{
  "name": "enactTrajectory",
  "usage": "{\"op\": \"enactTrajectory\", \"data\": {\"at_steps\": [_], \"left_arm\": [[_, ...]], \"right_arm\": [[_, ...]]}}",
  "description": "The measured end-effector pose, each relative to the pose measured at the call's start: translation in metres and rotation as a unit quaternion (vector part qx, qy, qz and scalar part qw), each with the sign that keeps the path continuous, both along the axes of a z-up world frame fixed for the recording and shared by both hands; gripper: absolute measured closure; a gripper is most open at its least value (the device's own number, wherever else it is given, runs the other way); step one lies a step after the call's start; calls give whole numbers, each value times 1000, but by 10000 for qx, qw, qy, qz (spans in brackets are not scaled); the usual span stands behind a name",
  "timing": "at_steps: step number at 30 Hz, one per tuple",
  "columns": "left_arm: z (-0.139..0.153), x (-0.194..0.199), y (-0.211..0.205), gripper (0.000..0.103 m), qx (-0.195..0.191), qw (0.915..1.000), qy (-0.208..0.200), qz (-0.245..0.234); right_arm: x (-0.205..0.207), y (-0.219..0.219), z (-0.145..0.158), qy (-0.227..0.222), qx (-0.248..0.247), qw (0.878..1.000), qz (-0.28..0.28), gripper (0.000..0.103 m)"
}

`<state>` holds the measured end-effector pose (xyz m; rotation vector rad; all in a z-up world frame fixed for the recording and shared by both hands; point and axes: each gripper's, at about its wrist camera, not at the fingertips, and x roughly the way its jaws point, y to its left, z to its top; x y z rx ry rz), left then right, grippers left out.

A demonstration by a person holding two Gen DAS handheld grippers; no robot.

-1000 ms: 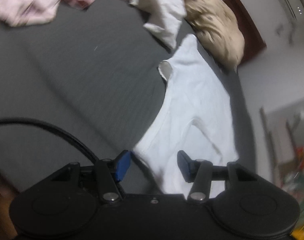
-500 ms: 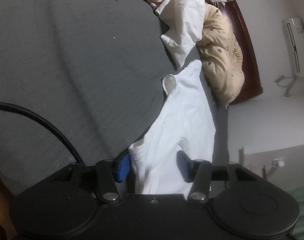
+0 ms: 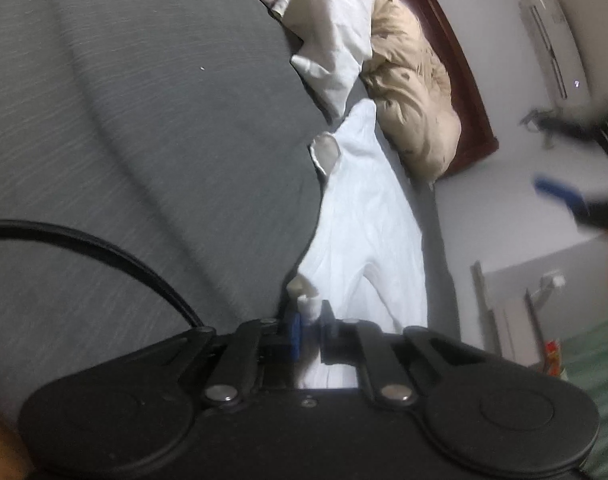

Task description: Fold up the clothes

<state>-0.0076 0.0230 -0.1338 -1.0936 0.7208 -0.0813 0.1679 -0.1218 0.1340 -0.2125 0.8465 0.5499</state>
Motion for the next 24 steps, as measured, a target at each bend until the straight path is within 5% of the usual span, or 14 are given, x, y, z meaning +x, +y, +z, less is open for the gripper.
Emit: {"op": "enactTrajectory", "data": {"at_steps": [4,9,12,19,24], "left_arm": [[-2,3,1,93,-84,9999,40,-58],[-3,4,2,93,-143,9998,92,-60],[-4,5,4,93,-240,9996,148,-69],[-6,6,6,93,-293,9993,144,-159],[-6,7,5,93,-321,9992,158,-163]], "right_arm": [[67,54,-19,206,-580,9978,-243,25],[148,98,-60,190,-1392,9888,-504,49],[188,115,-85,279,-1675,9840,-547,51],[234,151,-133,307,-2149,9746,-551,52],[254,156,-156,315,-2379,9678,-758,67]]}}
